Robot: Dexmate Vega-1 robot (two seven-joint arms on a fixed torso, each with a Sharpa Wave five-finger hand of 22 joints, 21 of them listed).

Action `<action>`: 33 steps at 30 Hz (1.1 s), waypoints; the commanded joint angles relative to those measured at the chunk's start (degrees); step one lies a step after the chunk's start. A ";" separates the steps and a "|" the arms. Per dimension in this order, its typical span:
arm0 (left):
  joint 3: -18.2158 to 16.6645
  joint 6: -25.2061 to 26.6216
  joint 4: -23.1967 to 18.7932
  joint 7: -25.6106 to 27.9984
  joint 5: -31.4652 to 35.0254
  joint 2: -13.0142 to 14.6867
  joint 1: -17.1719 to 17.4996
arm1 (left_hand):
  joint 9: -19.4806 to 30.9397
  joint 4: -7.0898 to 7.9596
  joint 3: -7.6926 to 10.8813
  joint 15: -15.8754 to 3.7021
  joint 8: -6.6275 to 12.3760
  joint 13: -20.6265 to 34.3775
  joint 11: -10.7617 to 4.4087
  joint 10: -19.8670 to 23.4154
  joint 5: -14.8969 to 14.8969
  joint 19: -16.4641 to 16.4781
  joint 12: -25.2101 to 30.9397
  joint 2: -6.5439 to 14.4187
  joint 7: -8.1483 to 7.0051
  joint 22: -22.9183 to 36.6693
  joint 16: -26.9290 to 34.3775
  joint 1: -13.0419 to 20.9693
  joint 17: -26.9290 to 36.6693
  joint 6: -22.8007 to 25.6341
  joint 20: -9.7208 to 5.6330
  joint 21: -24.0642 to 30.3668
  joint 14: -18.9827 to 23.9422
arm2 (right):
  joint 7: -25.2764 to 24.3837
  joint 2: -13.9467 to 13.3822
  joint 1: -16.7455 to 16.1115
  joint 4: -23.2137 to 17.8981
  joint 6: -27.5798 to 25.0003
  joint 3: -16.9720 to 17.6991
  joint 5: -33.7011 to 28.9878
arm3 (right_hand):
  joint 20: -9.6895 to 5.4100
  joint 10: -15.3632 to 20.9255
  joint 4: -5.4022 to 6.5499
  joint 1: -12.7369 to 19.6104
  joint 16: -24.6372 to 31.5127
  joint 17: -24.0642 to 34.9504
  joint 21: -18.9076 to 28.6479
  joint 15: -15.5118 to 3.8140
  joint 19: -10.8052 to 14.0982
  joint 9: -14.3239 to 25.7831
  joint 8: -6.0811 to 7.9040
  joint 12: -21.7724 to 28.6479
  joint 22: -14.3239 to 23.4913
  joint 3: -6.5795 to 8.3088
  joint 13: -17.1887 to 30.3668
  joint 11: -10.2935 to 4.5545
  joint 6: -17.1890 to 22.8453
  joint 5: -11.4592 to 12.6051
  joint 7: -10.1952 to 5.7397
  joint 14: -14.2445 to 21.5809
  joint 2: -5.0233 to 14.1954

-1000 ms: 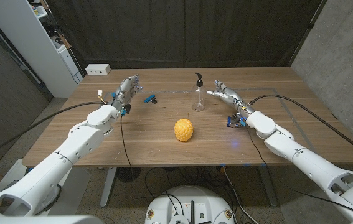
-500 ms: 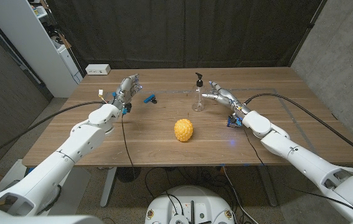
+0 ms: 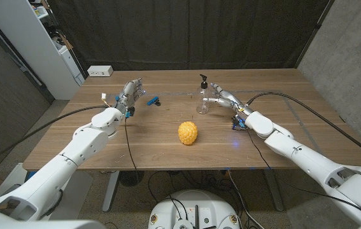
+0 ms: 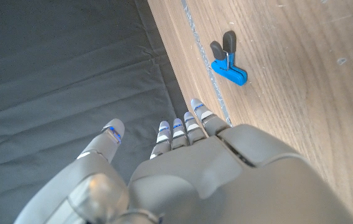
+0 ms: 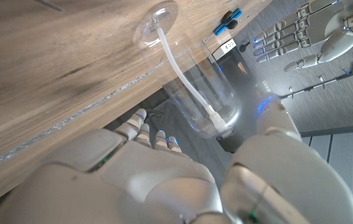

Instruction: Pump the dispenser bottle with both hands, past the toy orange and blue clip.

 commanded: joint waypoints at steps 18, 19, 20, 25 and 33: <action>0.98 0.69 1.73 -0.92 -0.63 -0.70 -1.28 | 0.07 1.01 1.14 -0.22 0.39 0.10 -0.10 0.93 0.01 1.20 0.23 4.07 0.11 0.15 0.32 0.40 0.45 0.83 -0.15 0.37 0.97 | -1.78 3.87 4.01 7.42 2.69 -2.82 -2.02 | -0.95 2.43 0.19 4.62 2.03 0.00 1.19 -1.83 3.25 0.62 2.56 2.37 0.27 1.54 1.47 -0.95 -10.02 -0.98 -0.29 1.77 -1.42; 1.05 0.71 1.84 -1.03 -0.65 -0.73 -1.37 | 0.07 1.03 1.17 -0.23 0.39 0.10 -0.15 0.94 0.01 1.24 0.23 4.08 0.16 0.15 0.32 0.40 0.45 0.84 -0.15 0.38 0.98 | -1.85 3.99 4.15 7.74 2.75 -2.93 -2.12 | -0.98 2.69 0.21 4.78 2.09 0.00 1.23 -1.91 3.43 0.65 2.60 2.49 0.27 1.57 1.54 -1.09 -10.00 -1.01 -0.31 1.92 -1.48; 1.19 0.86 1.97 -1.11 -0.60 -0.77 -1.55 | 0.08 1.09 1.23 -0.20 0.38 0.10 -0.11 1.02 0.01 1.26 0.24 4.08 0.16 0.15 0.32 0.40 0.45 0.85 -0.13 0.38 1.01 | -1.56 4.61 4.40 8.94 3.35 -2.94 -1.44 | -1.05 2.80 0.23 4.92 2.17 0.01 1.26 -1.94 3.60 0.67 2.69 2.54 0.28 1.59 1.61 -1.14 -9.87 -1.03 -0.33 2.10 -1.53; 1.30 0.78 2.28 -1.26 -0.72 -1.00 -1.77 | 0.08 1.26 1.39 -0.17 0.38 0.11 -0.11 1.07 0.01 1.37 0.21 4.03 0.13 0.16 0.30 0.37 0.45 0.95 -0.15 0.39 1.09 | -0.79 6.15 5.24 12.07 5.23 -3.29 -0.16 | -1.00 3.74 0.28 5.60 2.67 0.04 1.39 -2.08 4.39 0.79 3.07 2.98 0.28 1.69 1.93 -1.27 -9.32 -1.12 -0.57 3.35 -1.82; 1.35 1.10 2.38 -1.27 -0.72 -0.92 -2.12 | 0.09 1.56 1.62 -0.15 0.37 0.13 0.09 1.23 0.00 1.81 0.19 3.85 0.13 0.18 0.29 0.25 0.44 1.12 0.22 0.50 1.33 | -2.62 8.50 6.31 16.70 8.05 -3.56 0.25 | -1.50 7.12 0.50 7.60 4.44 0.19 1.48 -4.19 6.24 1.24 4.58 4.51 0.29 1.97 3.01 -2.77 -6.96 -1.22 -0.66 7.89 -2.35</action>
